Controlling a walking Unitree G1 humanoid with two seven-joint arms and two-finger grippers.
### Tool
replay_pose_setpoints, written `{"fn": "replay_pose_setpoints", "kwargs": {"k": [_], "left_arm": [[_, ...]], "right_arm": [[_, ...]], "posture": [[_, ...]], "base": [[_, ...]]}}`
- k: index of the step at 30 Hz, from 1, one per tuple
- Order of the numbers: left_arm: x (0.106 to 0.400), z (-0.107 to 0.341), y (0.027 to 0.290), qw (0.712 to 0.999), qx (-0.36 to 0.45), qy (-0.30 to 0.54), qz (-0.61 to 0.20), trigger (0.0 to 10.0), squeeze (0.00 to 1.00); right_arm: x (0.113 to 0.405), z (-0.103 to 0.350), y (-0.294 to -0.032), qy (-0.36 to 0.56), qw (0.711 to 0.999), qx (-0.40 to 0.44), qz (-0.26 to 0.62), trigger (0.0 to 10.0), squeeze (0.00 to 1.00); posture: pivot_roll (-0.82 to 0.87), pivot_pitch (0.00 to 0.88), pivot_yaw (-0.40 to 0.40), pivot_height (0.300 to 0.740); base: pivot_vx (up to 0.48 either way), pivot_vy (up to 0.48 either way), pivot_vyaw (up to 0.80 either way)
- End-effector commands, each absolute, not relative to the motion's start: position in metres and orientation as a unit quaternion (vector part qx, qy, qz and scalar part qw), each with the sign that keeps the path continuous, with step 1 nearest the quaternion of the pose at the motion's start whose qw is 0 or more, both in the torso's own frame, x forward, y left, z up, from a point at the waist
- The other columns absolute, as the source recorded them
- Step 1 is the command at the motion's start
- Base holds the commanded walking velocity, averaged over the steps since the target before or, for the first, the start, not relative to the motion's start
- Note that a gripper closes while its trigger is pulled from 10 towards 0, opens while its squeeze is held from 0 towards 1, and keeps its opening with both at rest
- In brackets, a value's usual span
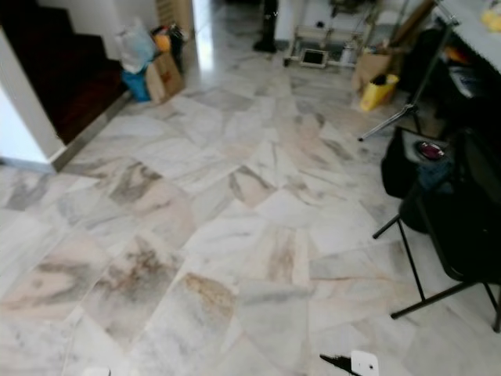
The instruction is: Hang keys on a hook
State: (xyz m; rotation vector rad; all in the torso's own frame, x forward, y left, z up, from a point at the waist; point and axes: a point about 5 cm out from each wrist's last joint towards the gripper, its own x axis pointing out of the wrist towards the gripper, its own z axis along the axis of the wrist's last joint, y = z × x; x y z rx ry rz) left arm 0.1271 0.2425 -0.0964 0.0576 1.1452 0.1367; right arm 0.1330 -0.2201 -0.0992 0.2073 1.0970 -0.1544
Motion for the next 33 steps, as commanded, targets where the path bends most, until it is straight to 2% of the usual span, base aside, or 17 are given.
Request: {"fn": "replay_pose_setpoints", "kwargs": {"k": [1, 7, 16, 25, 33], "left_arm": [[0.125, -0.096, 0.246, 0.833, 0.032, 0.548, 0.062, 10.0, 0.00], [0.129, -0.096, 0.244, 0.832, 0.048, 0.551, 0.053, 10.0, 0.00], [0.113, -0.101, 0.241, 0.823, 0.072, 0.563, 0.025, 10.0, 0.00], [0.107, -0.100, 0.251, 0.822, 0.058, 0.565, 0.052, 10.0, 0.00], [0.112, -0.096, 0.259, 0.822, 0.081, 0.562, 0.045, 10.0, 0.00]], "right_arm": [[0.132, -0.100, -0.220, 0.522, 0.843, 0.102, -0.076, 10.0, 0.00], [0.132, -0.100, -0.220, 0.523, 0.843, 0.101, -0.074, 10.0, 0.00], [0.131, -0.100, -0.220, 0.523, 0.843, 0.100, -0.074, 10.0, 0.00], [0.131, -0.100, -0.218, 0.523, 0.843, 0.102, -0.073, 10.0, 0.00], [0.133, -0.101, -0.213, 0.523, 0.843, 0.105, -0.072, 10.0, 0.00]], "posture": [[0.01, 0.000, -0.054, 0.740], [0.00, 0.000, -0.054, 0.740], [-0.01, 0.000, -0.035, 0.740], [-0.02, 0.000, -0.009, 0.740], [-0.02, 0.000, 0.009, 0.740]], "base": [[0.000, 0.000, -0.76], [0.000, 0.000, -0.75], [0.000, 0.000, -0.75], [0.000, 0.000, -0.75], [0.000, 0.000, -0.75]]}}
